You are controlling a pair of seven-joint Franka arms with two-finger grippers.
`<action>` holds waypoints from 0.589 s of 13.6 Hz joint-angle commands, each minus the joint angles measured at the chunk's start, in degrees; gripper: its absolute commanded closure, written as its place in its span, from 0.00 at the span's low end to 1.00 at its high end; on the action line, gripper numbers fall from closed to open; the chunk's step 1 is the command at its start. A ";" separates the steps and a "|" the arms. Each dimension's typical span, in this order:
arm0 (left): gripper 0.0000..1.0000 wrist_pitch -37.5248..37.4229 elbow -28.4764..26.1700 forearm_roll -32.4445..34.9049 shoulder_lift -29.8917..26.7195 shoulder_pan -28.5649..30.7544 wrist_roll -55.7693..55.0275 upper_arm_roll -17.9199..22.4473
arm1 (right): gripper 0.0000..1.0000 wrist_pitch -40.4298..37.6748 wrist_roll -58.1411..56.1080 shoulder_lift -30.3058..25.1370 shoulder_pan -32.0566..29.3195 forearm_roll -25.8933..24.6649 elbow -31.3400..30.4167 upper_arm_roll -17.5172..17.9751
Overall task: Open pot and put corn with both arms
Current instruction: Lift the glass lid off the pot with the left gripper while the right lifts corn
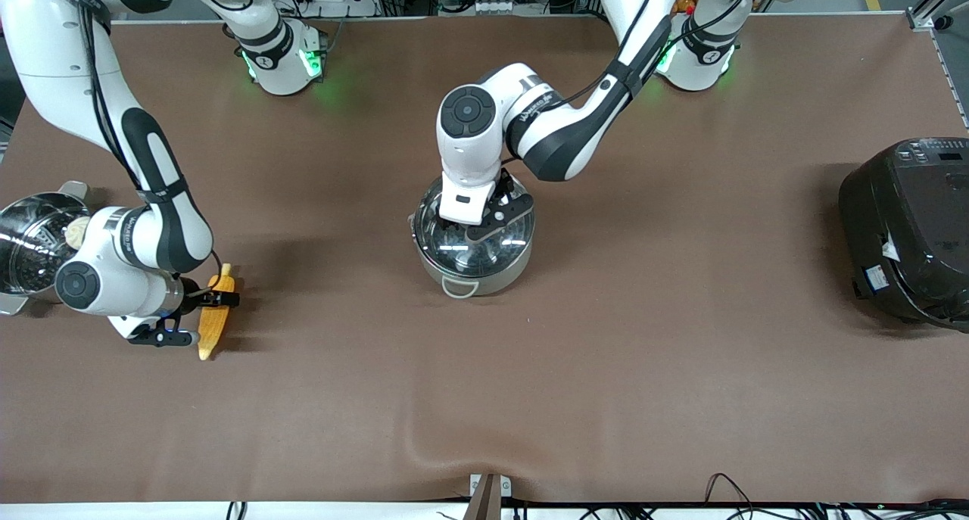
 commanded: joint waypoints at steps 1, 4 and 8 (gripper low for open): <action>0.00 0.77 1.69 0.99 1.37 -1.18 0.79 0.76 | 0.83 -0.48 -1.75 0.97 -1.04 -2.07 1.27 0.72; 0.13 0.86 1.69 0.99 1.28 -1.09 1.14 0.76 | 1.00 -0.48 -4.48 0.63 -1.75 -2.25 1.35 0.72; 0.36 0.86 1.69 0.99 1.02 -1.09 1.67 0.76 | 1.00 -2.75 -8.60 -2.79 -0.17 -2.25 3.63 0.90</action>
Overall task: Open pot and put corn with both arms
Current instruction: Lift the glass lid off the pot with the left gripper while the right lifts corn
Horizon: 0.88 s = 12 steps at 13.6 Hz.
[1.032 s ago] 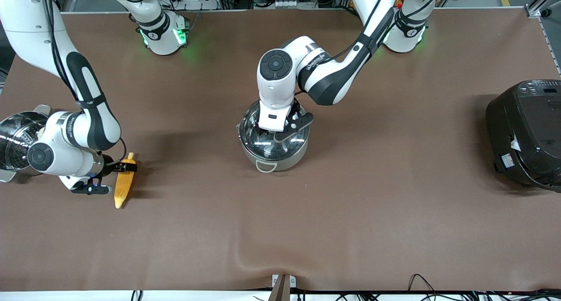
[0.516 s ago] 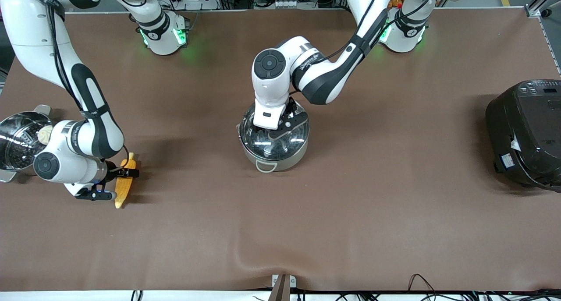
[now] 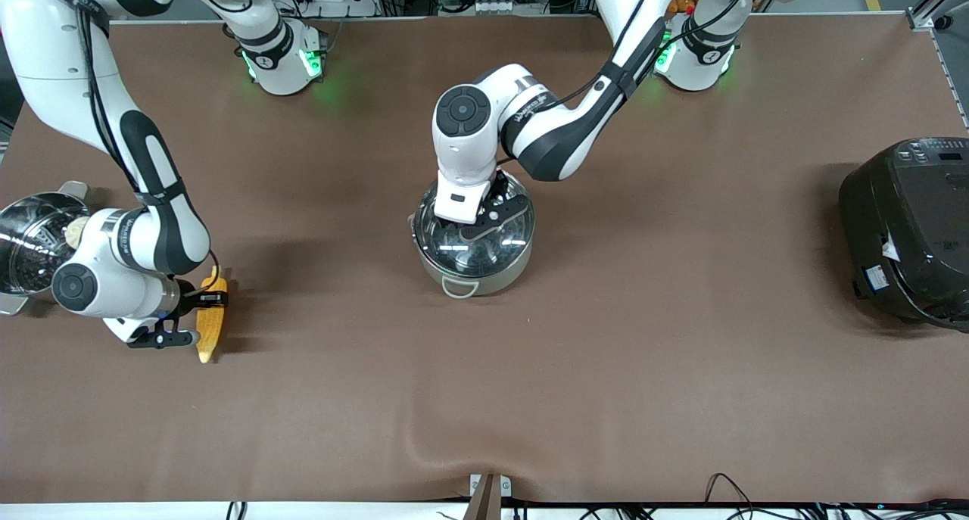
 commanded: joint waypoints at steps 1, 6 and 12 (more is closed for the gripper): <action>0.47 0.06 1.31 0.98 0.48 -0.60 0.83 0.53 | 1.00 -6.01 -4.17 -3.38 1.20 -1.19 3.45 1.00; 1.00 -0.03 1.13 1.07 0.04 -0.60 0.83 0.53 | 1.00 -24.04 -7.54 -4.09 11.39 -0.22 15.76 1.09; 1.00 -6.51 0.25 2.30 -7.85 0.37 1.52 0.44 | 1.00 -29.77 -7.27 -9.18 19.22 -0.13 16.13 1.27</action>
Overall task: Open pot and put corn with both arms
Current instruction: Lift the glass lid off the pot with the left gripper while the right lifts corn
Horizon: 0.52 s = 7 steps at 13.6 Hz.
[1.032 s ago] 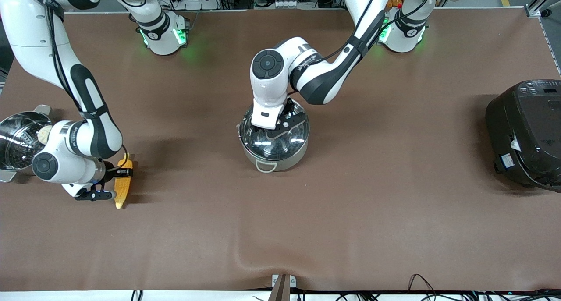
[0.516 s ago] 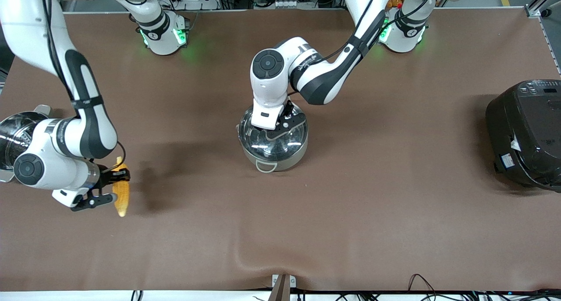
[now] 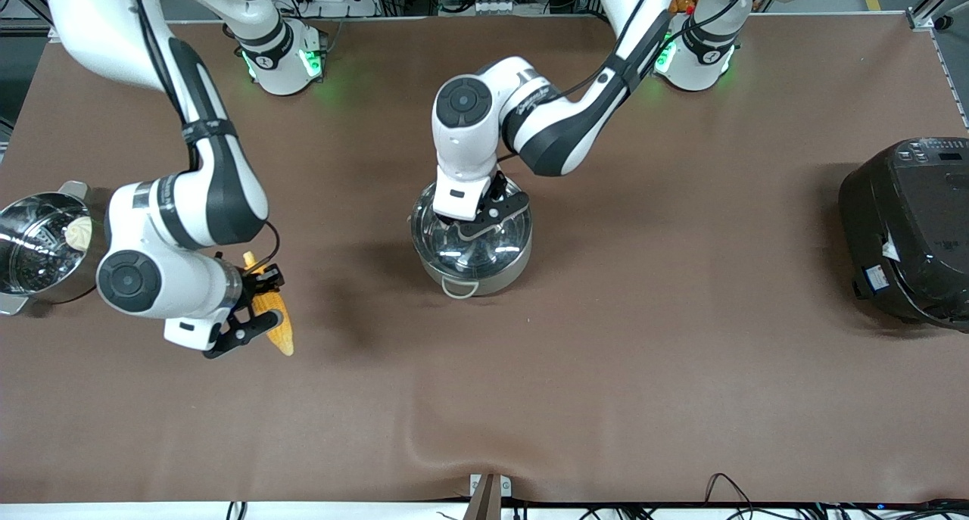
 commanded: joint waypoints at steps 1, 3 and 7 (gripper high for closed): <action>1.00 -6.65 -0.77 1.36 -7.38 1.00 2.03 0.28 | 1.00 -2.40 -0.31 -3.05 2.92 -0.08 -0.51 -0.23; 1.00 -11.83 -1.03 1.36 -11.60 3.54 5.71 0.28 | 1.00 -2.59 -0.13 -3.14 5.99 0.01 -0.51 -0.14; 1.00 -16.34 -3.75 0.75 -19.42 13.02 17.82 -0.07 | 1.00 -2.94 8.47 -3.58 12.49 1.68 -0.51 -0.23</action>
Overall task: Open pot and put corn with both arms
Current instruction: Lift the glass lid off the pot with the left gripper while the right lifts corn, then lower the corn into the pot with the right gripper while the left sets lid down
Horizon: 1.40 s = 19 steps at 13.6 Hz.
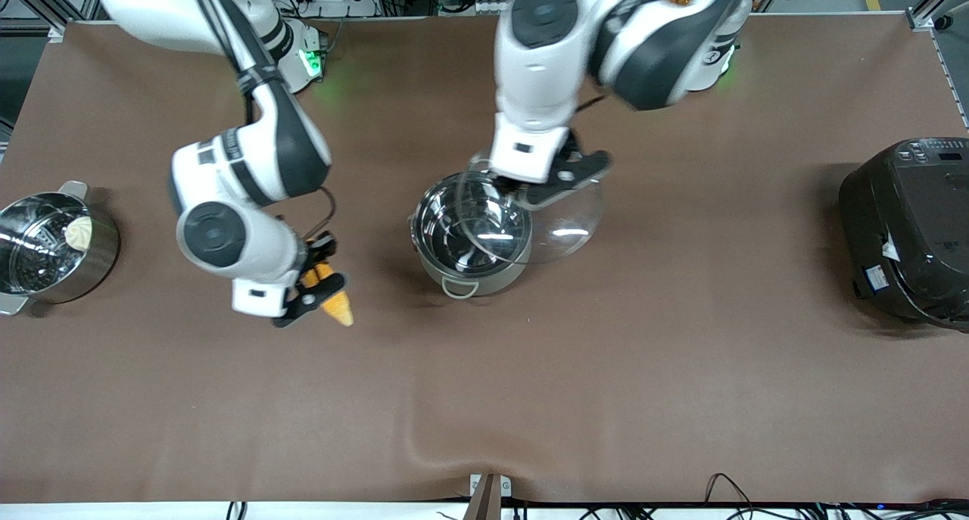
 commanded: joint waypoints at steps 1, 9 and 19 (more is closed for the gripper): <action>1.00 -0.74 -4.69 0.39 -6.28 7.05 8.79 -0.90 | 1.00 -0.46 6.28 -1.10 4.09 1.53 -0.51 -0.48; 1.00 0.31 -12.78 0.21 -9.10 24.11 34.98 -1.17 | 1.00 8.94 21.78 4.16 17.10 2.67 -0.51 -0.66; 1.00 19.20 -30.62 1.00 -9.01 30.80 43.18 -0.99 | 1.00 10.18 24.59 7.07 23.61 -0.67 -0.95 -0.74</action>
